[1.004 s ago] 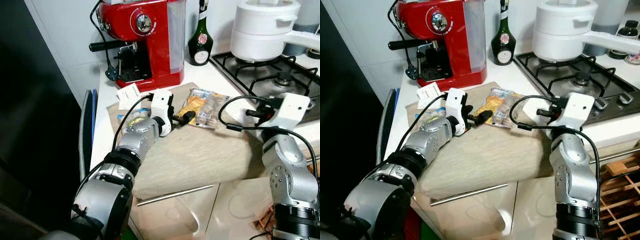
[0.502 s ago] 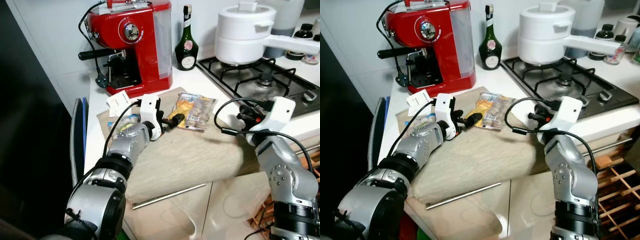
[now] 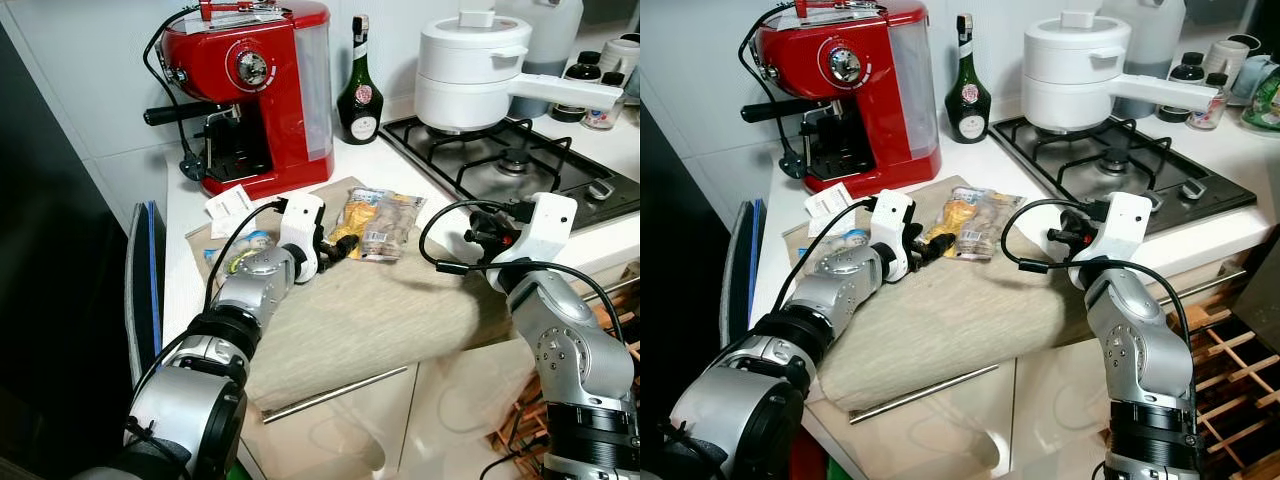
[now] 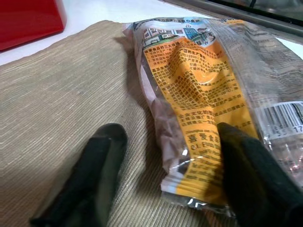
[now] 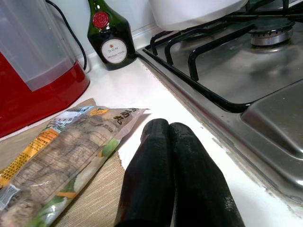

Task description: Restocking fridge

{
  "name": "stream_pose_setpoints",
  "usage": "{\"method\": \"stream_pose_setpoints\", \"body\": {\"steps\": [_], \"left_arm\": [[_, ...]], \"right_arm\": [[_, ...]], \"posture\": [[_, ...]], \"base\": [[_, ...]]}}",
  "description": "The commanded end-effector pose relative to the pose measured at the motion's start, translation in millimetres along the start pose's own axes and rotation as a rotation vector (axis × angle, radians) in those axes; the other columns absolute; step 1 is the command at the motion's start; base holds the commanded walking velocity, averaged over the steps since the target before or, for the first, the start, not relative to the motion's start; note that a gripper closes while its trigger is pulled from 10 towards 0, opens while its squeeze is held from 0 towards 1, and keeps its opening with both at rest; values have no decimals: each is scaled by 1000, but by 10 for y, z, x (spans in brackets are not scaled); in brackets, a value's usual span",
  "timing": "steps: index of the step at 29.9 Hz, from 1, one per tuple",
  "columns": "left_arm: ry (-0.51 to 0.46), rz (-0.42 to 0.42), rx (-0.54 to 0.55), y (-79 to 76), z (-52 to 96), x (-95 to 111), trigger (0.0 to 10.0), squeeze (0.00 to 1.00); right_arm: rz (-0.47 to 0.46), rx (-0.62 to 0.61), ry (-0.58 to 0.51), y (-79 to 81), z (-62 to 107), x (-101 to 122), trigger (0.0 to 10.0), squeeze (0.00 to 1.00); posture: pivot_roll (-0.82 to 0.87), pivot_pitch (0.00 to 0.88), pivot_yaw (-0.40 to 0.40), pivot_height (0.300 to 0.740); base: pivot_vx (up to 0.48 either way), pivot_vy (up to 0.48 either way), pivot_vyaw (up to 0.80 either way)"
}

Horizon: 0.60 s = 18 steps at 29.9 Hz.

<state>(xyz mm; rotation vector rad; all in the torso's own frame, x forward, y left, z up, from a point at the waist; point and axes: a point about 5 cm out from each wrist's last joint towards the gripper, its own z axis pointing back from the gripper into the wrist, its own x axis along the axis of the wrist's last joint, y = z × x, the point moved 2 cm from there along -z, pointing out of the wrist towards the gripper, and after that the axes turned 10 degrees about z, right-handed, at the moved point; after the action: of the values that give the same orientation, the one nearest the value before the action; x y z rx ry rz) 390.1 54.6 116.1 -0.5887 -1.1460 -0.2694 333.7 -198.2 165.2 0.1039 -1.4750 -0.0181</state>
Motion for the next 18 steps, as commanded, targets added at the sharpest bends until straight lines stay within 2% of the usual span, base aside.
{"method": "stream_pose_setpoints", "body": {"steps": [1,5,6,7,10,14,18], "left_arm": [[200,55,26,55,55,-542,0,0],[115,71,-6,-10,10,-380,0,0],[57,95,-30,-55,-15,-254,0,0],[57,95,-30,-55,-15,-254,0,0],[-35,105,-69,-122,-37,-22,0,0],[-86,110,-96,-166,-38,114,0,0],[-168,97,-149,-212,-2,335,0,0]], "right_arm": [[5,17,4,48,-25,26,10000,0],[6,6,-1,24,-28,37,10000,0],[12,-6,-8,-2,-28,48,10000,0],[12,-6,-8,-2,-28,48,10000,0],[14,-29,-24,-39,-32,79,10000,0],[29,-31,-35,-41,-33,99,10000,0],[27,-37,-48,-39,-67,132,10000,0]], "posture": [[-220,0,102,740],[-226,0,109,740],[-231,0,113,740],[-231,0,113,740],[-235,0,111,740],[-233,0,109,740],[-225,0,104,740]], "base": [[0,0,0],[0,0,0],[0,0,0],[0,0,0],[0,0,0],[0,0,0],[0,0,0]]}}
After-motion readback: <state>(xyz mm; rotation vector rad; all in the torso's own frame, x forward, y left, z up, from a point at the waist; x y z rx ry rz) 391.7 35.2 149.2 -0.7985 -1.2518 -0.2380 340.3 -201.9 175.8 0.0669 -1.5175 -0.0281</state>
